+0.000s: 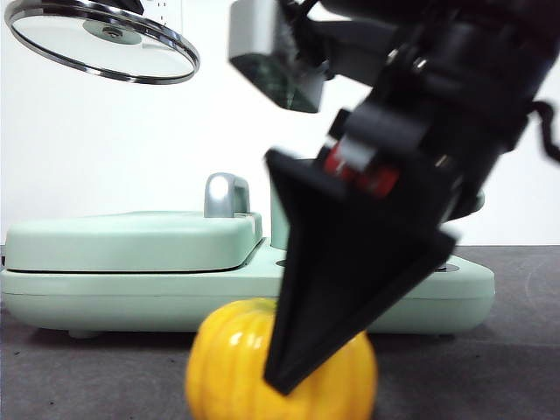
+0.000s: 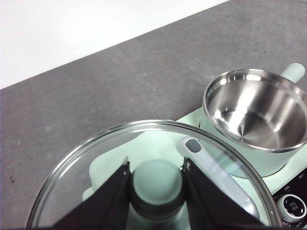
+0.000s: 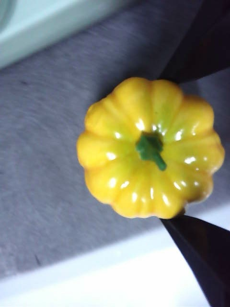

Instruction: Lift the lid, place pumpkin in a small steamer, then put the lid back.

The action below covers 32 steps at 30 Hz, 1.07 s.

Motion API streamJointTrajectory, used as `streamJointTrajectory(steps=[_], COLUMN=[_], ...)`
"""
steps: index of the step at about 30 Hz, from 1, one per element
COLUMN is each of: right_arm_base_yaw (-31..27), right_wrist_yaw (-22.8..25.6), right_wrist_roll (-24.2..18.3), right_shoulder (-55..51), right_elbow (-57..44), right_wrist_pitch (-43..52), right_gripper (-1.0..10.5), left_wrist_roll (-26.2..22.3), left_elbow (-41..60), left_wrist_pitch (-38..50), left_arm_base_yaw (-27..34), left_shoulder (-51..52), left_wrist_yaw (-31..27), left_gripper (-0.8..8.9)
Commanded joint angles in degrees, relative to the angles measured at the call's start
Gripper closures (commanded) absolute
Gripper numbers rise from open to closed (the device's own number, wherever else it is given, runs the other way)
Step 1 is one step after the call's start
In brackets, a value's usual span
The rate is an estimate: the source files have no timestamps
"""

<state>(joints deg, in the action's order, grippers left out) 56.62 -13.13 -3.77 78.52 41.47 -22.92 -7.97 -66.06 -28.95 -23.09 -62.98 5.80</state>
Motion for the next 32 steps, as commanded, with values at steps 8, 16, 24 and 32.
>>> streamJointTrajectory(steps=[8,16,24,32], right_arm_base_yaw=[-0.3,-2.6,-10.0,-19.1], right_wrist_yaw=[1.4,6.5,7.4,9.3], right_wrist_roll=[17.3,24.2,22.0,13.6], right_shoulder=[-9.8,-10.4,-8.0,1.2], right_elbow=[8.1,22.1,34.2,47.5], right_wrist_pitch=[-19.7,-39.2,-45.0,-48.9], right_gripper=[5.8,5.8,5.8,5.8], left_wrist_roll=[-0.5,-0.5,-0.5,-0.5], left_elbow=[-1.4,-1.4,-1.4,-1.4], left_wrist_pitch=[1.9,1.9,1.9,1.9], left_arm_base_yaw=[-0.1,-0.1,-0.1,-0.1], left_shoulder=[0.1,0.1,0.1,0.1], left_wrist_yaw=[-0.1,-0.1,-0.1,-0.1], left_gripper=[8.03,8.03,8.03,8.03])
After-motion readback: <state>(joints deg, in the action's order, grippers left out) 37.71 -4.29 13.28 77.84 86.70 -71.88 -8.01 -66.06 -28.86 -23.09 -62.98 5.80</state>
